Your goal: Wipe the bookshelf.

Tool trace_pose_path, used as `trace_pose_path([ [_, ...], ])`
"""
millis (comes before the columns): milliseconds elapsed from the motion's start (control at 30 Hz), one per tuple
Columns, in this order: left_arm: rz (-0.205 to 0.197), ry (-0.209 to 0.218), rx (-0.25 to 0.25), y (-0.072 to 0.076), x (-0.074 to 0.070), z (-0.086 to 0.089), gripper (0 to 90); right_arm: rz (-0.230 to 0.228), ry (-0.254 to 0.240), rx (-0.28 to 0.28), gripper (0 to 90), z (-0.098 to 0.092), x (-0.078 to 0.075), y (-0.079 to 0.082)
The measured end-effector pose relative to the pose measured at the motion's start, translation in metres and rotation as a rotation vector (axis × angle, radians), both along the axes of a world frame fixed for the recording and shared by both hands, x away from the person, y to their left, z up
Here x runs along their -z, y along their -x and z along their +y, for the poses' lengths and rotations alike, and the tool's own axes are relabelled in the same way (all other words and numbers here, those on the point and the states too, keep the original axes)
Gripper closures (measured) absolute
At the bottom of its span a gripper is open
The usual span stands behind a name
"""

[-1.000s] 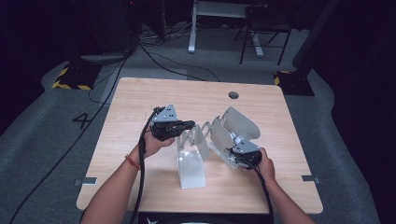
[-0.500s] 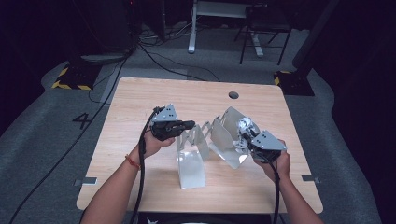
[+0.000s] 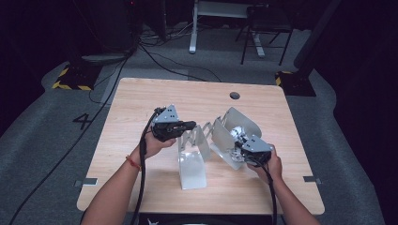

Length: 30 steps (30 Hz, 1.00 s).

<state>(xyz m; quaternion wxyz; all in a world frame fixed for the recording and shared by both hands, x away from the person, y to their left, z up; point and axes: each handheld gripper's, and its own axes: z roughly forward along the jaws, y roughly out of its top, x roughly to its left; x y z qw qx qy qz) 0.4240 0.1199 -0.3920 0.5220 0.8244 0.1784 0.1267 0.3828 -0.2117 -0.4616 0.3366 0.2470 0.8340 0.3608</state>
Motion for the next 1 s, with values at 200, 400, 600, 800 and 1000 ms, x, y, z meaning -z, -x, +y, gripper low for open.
trace_pose_path([
  [200, 0.014, 0.01, 0.001, 0.0, 0.0, 0.0, 88.5, 0.082, -0.019, -0.012, 80.4, 0.002, 0.021, -0.01],
  [400, 0.016, 0.011, 0.002, -0.001, 0.0, 0.0, 88.6, 0.054, -0.057, -0.035, 80.4, 0.012, 0.011, -0.015],
  [600, 0.015, 0.012, -0.003, 0.0, 0.0, 0.0, 88.6, -0.008, -0.094, -0.115, 80.4, 0.014, -0.01, -0.006],
  [800, 0.016, 0.014, -0.006, 0.0, 0.001, -0.001, 88.6, -0.066, -0.148, -0.162, 80.4, 0.01, -0.031, 0.002],
  [1000, 0.015, 0.013, -0.01, 0.0, 0.001, -0.001, 88.5, -0.07, -0.145, -0.161, 80.2, 0.01, -0.037, 0.003],
])
